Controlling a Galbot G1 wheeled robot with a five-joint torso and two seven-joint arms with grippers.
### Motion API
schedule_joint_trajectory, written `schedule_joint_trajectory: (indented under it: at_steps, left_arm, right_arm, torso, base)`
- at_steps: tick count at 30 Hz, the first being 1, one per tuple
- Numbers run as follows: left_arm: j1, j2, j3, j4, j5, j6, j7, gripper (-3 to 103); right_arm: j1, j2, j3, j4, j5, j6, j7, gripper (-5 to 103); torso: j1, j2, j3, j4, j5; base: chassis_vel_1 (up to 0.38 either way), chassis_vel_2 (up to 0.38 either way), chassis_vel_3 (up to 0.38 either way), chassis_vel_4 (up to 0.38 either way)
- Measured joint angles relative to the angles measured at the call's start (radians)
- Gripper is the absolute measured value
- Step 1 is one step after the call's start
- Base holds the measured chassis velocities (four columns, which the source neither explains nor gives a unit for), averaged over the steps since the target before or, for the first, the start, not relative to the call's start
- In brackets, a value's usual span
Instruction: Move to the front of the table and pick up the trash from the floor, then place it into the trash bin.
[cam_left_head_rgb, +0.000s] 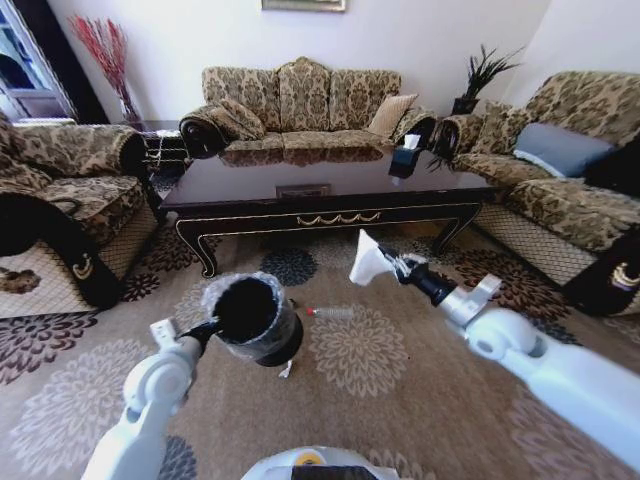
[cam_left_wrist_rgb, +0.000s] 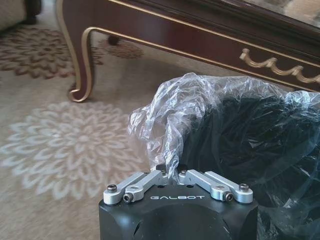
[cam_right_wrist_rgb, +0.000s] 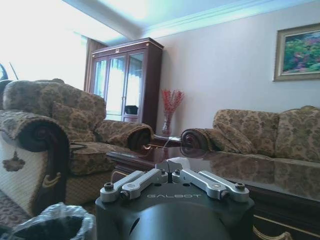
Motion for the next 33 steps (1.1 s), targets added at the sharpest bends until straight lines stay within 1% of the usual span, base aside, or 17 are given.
schedule_joint_trajectory:
  at_steps: [1,3,5,9,11,12,14,17,18,19,20,21,25,26,29,30,33]
  left_arm:
    - [-0.030,0.006,0.026,0.017,-0.001,0.001,0.001,3]
    - [-0.104,0.025,0.084,0.063,-0.015,0.001,0.014,3]
    - [-0.117,0.030,0.098,0.073,-0.018,0.001,0.019,3]
    - [-0.178,0.048,0.205,0.128,-0.020,0.001,0.047,3]
    - [-0.187,0.049,0.224,0.138,-0.018,0.001,0.048,3]
    - [-0.215,0.049,0.277,0.164,-0.018,-0.001,0.052,3]
    - [-0.252,0.049,0.332,0.193,-0.020,-0.005,0.053,3]
    - [-0.287,0.047,0.376,0.216,-0.028,-0.007,0.054,3]
    - [-0.324,0.043,0.417,0.237,-0.037,-0.009,0.055,3]
    - [-0.329,0.042,0.422,0.239,-0.038,-0.010,0.055,3]
    - [-0.368,0.038,0.461,0.259,-0.042,-0.010,0.055,3]
    - [-0.368,0.038,0.461,0.259,-0.042,-0.010,0.055,3]
    - [-0.468,0.026,0.566,0.298,-0.061,-0.010,0.055,3]
    - [-0.468,0.026,0.566,0.298,-0.061,-0.010,0.055,3]
    - [-0.505,0.019,0.612,0.307,-0.065,-0.013,0.059,3]
    - [-0.522,0.012,0.629,0.306,-0.072,-0.013,0.060,3]
    - [-0.540,0.005,0.642,0.293,-0.089,-0.013,0.058,3]
  right_arm:
    - [0.009,-0.017,-0.004,0.012,0.004,-0.002,-0.018,0]
    - [-0.017,-0.044,0.028,0.050,0.003,0.000,-0.049,0]
    - [-0.024,-0.047,0.034,0.058,0.001,0.001,-0.053,0]
    - [-0.037,-0.050,0.041,0.088,-0.016,0.004,-0.058,0]
    - [-0.037,-0.050,0.040,0.089,-0.018,0.004,-0.058,0]
    - [-0.040,-0.050,0.038,0.087,-0.027,0.004,-0.058,0]
    - [-0.043,-0.050,0.034,0.079,-0.040,0.005,-0.059,0]
    - [-0.046,-0.050,0.028,0.070,-0.053,0.007,-0.062,0]
    - [-0.047,-0.049,0.021,0.063,-0.062,0.010,-0.066,0]
    - [-0.047,-0.048,0.020,0.062,-0.063,0.011,-0.067,0]
    - [-0.048,-0.046,0.013,0.057,-0.071,0.013,-0.072,0]
    - [-0.048,-0.046,0.013,0.057,-0.071,0.013,-0.072,0]
    - [-0.047,-0.028,-0.011,0.024,-0.091,0.022,-0.080,0]
    - [-0.047,-0.028,-0.011,0.024,-0.091,0.022,-0.080,0]
    - [-0.052,-0.012,-0.020,0.005,-0.109,0.031,-0.086,0]
    - [-0.059,0.005,-0.026,-0.006,-0.119,0.036,-0.087,0]
    - [-0.065,0.025,-0.035,-0.019,-0.133,0.041,-0.087,0]
  torso:
    - [0.000,0.000,0.000,-0.0001,-0.0001]
    - [0.000,0.000,0.000,-0.0002,0.0000]
    - [0.000,0.000,0.000,-0.0001,0.0000]
    - [0.000,0.000,0.000,0.0000,0.0000]
    - [0.000,0.000,0.000,0.0000,0.0000]
    - [0.000,0.000,0.000,-0.0001,-0.0001]
    - [0.000,0.000,0.000,-0.0001,-0.0001]
    - [0.000,0.000,0.000,-0.0001,0.0001]
    - [0.000,0.000,0.000,-0.0001,0.0000]
    - [0.000,0.000,0.000,-0.0001,-0.0001]
    - [0.000,0.000,0.000,-0.0002,0.0002]
    - [0.000,0.000,0.000,-0.0002,0.0002]
    - [0.000,0.000,0.000,-0.0002,0.0001]
    - [0.000,0.000,0.000,-0.0002,0.0001]
    - [0.000,0.000,0.000,-0.0001,0.0000]
    - [0.000,0.000,0.000,-0.0001,0.0001]
    - [0.000,0.000,0.000,-0.0001,0.0001]
  base:
    - [0.000,0.000,0.000,0.000]
    - [0.000,0.000,0.000,0.000]
    - [0.000,0.000,0.000,0.000]
    - [0.000,0.000,0.000,0.000]
    - [0.000,0.000,0.000,0.000]
    - [0.000,0.000,0.000,0.000]
    - [0.000,0.000,0.000,0.000]
    - [0.000,0.000,0.000,0.000]
    - [0.000,0.000,0.000,0.000]
    - [0.000,0.000,0.000,0.000]
    - [0.000,0.000,0.000,0.000]
    - [0.000,0.000,0.000,0.000]
    - [0.000,0.000,0.000,0.000]
    - [0.000,0.000,0.000,0.000]
    - [0.000,0.000,0.000,0.000]
    - [0.000,0.000,0.000,0.000]
    - [0.000,0.000,0.000,0.000]
